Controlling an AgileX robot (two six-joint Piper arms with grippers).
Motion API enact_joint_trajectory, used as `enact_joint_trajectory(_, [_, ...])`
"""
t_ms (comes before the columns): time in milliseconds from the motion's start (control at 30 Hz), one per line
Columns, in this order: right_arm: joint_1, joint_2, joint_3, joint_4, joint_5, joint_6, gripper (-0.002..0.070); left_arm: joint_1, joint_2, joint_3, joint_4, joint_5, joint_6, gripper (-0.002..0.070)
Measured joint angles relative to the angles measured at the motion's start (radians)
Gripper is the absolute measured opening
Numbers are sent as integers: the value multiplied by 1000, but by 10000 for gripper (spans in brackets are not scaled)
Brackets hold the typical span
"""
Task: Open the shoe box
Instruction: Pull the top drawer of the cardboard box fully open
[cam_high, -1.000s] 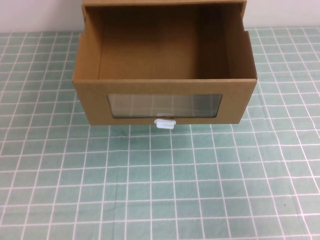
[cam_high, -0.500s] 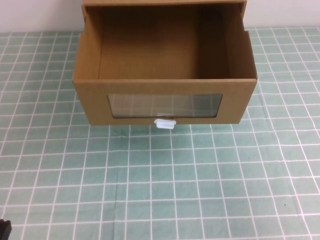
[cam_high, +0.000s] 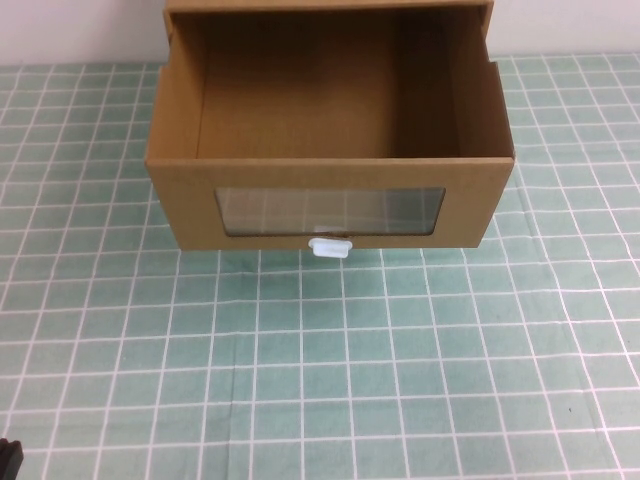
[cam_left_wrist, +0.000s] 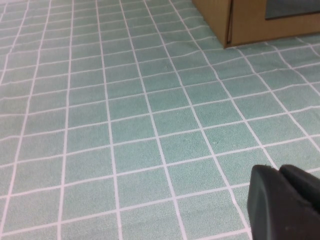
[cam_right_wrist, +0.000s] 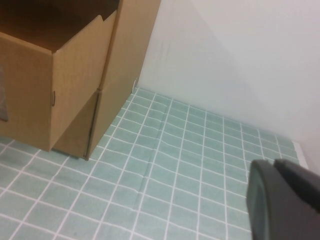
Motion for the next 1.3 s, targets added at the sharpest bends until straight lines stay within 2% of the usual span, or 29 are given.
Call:
enact_joint_trajectory(533, [0,0,11,0,-15,0,-13,0,0,0,0,0,6,-5])
enact_joint_trajectory(733, [0,-2,176,-1,-257,0,-13,0,0,0,1,0,8,-5])
enact_joint_trajectory(833, [0,-35,301,100,-342,0,-13,0,-2,0,1,0,8,-5])
enact_joint_trajectory(1000, [-23,-122,440,260,-297,0,-13,0,-2,0,1,0,9,-5])
enact_joint_trajectory(1167, [-136,-228,514,377,-173,0,-13,0,-2,0,1,0,9,-5])
enact_joint_trajectory(1300, [-239,-315,514,381,-85,0,-13,0,-2,0,1,0,9,-5])
